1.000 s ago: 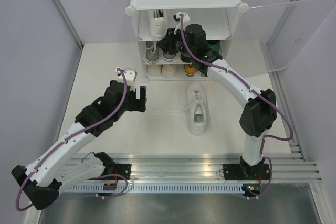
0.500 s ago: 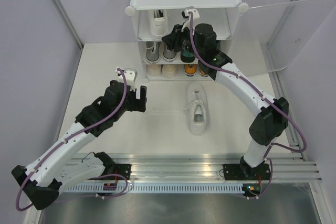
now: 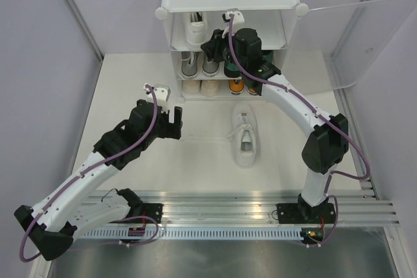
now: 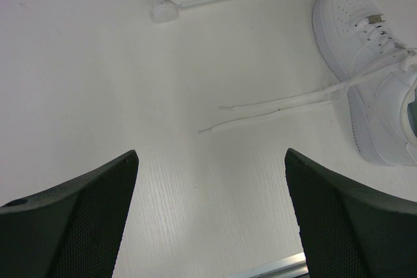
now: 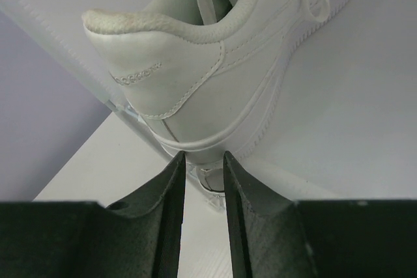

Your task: Place and organize the shoes in the shoe cabinet

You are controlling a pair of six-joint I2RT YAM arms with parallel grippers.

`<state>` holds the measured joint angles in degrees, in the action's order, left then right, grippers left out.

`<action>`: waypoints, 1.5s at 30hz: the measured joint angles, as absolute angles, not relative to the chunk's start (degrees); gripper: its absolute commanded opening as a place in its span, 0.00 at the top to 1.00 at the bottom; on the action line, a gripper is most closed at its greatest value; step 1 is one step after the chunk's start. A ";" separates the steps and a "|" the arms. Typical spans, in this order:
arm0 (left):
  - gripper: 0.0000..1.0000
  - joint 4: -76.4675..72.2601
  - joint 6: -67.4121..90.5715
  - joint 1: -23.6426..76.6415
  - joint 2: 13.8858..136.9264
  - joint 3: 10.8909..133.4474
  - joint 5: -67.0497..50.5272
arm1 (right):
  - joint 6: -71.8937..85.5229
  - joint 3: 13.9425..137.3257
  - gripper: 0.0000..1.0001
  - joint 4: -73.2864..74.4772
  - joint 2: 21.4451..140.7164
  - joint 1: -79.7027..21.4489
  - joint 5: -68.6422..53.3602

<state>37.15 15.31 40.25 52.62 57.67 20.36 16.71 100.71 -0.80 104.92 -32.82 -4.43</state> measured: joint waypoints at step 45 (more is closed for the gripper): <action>0.05 37.15 15.31 40.25 52.62 57.67 20.34 | 15.99 106.00 0.57 0.25 108.99 -33.76 -8.25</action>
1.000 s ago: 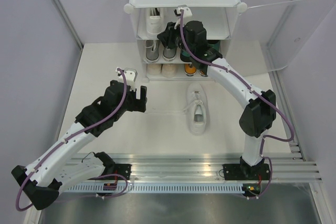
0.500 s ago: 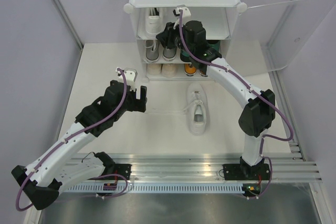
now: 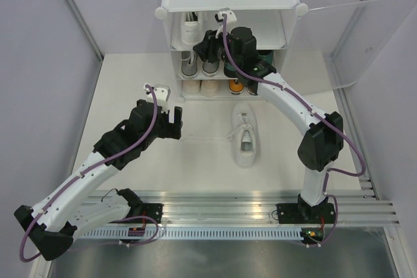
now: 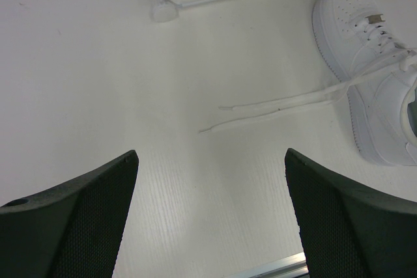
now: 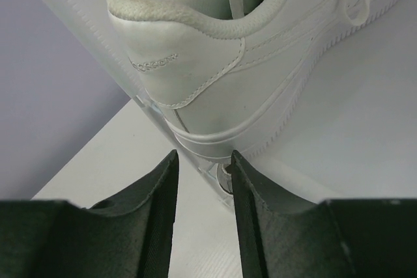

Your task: Place and organize the shoes in the shoe cabinet

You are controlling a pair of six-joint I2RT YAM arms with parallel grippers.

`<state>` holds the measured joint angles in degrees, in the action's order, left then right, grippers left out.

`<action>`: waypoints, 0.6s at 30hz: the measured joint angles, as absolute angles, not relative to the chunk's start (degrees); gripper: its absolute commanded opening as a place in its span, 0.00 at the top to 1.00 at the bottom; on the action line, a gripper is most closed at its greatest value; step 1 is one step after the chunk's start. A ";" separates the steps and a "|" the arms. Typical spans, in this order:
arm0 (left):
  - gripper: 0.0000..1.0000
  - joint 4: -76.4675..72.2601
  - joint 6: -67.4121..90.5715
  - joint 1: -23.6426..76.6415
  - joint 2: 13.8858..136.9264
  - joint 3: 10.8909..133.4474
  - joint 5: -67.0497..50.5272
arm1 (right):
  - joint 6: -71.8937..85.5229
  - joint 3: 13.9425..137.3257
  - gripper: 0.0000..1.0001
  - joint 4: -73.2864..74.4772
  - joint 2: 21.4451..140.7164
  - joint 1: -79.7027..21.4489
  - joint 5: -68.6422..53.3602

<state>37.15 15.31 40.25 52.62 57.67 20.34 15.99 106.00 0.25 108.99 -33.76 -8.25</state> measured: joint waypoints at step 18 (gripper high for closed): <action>0.05 37.12 15.29 40.25 52.60 57.67 20.36 | 16.84 66.98 0.31 1.13 76.18 -32.14 -0.38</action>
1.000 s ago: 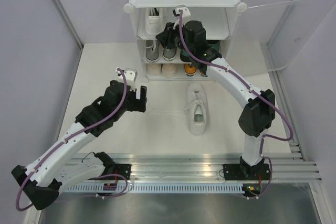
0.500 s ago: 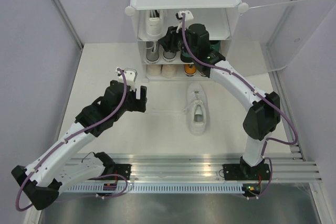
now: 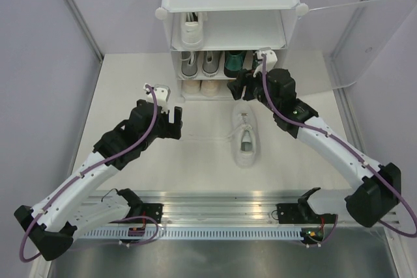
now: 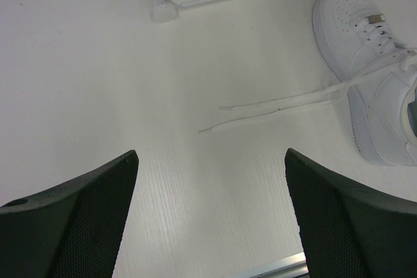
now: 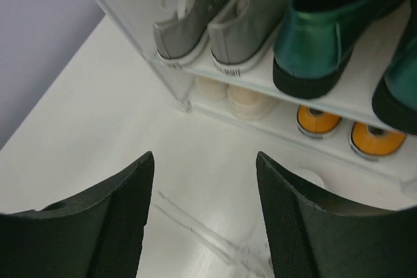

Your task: Place and organize the shoes in the shoe cabinet

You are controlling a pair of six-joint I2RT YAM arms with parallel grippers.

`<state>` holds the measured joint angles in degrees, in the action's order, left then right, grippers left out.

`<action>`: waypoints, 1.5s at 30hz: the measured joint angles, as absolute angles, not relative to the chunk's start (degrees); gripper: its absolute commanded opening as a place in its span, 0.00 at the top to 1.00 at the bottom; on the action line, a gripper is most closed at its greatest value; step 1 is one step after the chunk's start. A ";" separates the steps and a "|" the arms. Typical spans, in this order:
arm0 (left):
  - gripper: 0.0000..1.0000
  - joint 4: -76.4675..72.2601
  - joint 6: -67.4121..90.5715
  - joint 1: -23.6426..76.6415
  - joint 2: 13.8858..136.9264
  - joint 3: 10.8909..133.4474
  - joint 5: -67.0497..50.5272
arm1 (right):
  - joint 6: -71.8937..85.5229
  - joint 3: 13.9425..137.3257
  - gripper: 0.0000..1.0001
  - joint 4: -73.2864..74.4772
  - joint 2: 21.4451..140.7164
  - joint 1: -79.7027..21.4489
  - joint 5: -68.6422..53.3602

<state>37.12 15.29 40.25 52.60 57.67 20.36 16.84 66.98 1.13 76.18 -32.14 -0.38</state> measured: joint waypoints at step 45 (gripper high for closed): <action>0.04 37.12 15.29 40.25 49.32 57.14 26.50 | 2.28 49.89 0.18 -6.20 93.67 -48.73 -3.11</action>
